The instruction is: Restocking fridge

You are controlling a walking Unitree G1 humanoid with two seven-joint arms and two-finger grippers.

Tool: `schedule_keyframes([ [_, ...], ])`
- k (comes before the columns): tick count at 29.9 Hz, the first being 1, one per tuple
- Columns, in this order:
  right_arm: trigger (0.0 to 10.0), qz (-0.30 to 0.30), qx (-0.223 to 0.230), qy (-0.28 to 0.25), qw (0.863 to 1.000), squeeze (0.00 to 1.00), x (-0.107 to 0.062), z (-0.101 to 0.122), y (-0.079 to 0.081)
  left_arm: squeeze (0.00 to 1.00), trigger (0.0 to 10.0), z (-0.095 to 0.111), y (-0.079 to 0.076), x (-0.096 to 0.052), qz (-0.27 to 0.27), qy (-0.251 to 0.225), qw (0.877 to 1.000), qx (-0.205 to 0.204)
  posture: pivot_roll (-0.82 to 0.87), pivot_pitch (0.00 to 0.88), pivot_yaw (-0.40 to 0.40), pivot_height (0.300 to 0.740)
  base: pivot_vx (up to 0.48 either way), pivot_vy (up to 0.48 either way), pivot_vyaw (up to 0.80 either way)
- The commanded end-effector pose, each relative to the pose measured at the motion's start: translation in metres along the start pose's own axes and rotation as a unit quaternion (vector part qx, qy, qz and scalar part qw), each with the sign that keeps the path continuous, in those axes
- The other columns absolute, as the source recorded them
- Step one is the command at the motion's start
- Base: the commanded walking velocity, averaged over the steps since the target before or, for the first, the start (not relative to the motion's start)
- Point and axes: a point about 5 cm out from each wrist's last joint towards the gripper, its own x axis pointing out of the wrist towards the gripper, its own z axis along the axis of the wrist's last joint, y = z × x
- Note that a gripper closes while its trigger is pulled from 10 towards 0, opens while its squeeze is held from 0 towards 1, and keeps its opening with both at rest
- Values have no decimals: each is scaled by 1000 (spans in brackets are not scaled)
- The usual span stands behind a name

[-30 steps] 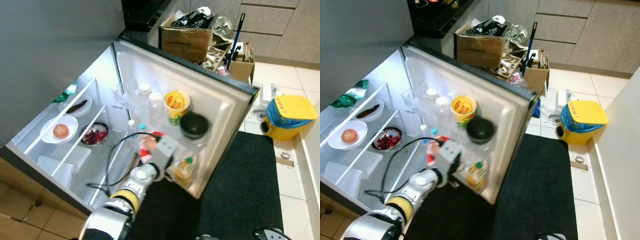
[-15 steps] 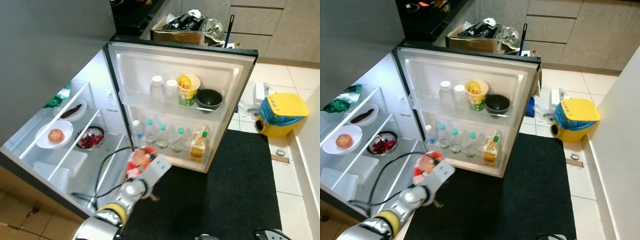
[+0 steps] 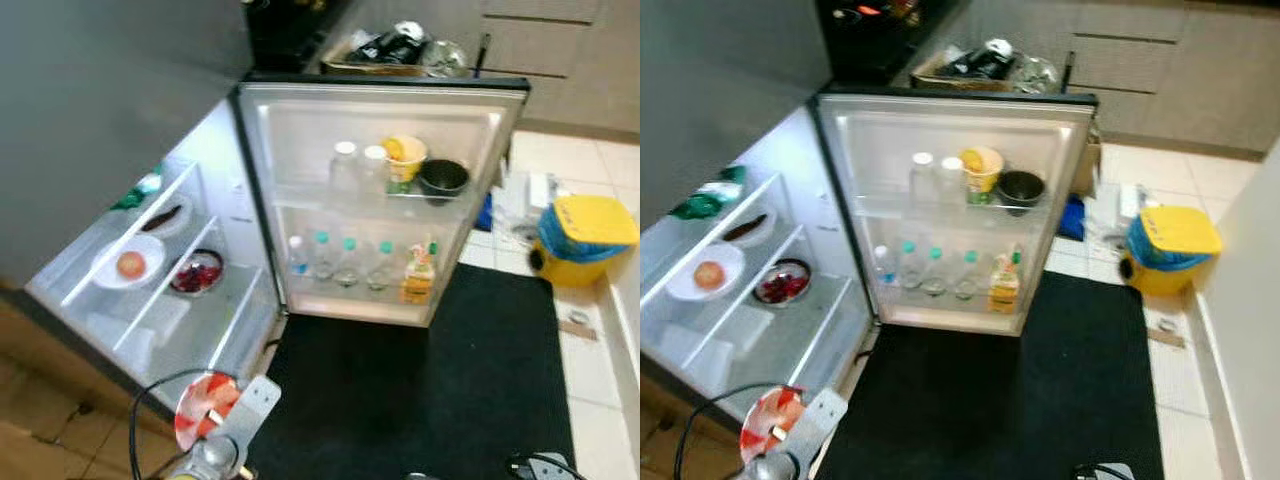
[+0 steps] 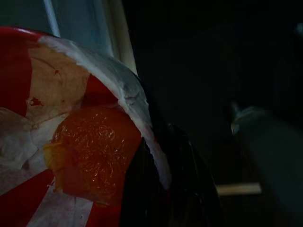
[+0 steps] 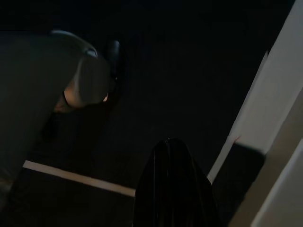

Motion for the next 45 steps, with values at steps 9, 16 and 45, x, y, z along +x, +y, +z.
schedule_keyframes([
  [9,10000,3,-41,-2,999,0,0,6,-1,0,10000,-52,-25,-9,-22,87,996,-20,-55,8,10,740,0,0,768],
  [16,10000,1,-51,-2,999,0,0,8,-3,0,10000,-55,-29,-10,-29,92,995,-23,-48,2,5,740,0,0,769],
  [45,10000,-50,-52,-9,997,0,1,25,-14,0,10000,-48,-8,-8,-14,83,994,-65,-46,0,45,740,0,0,768],
])
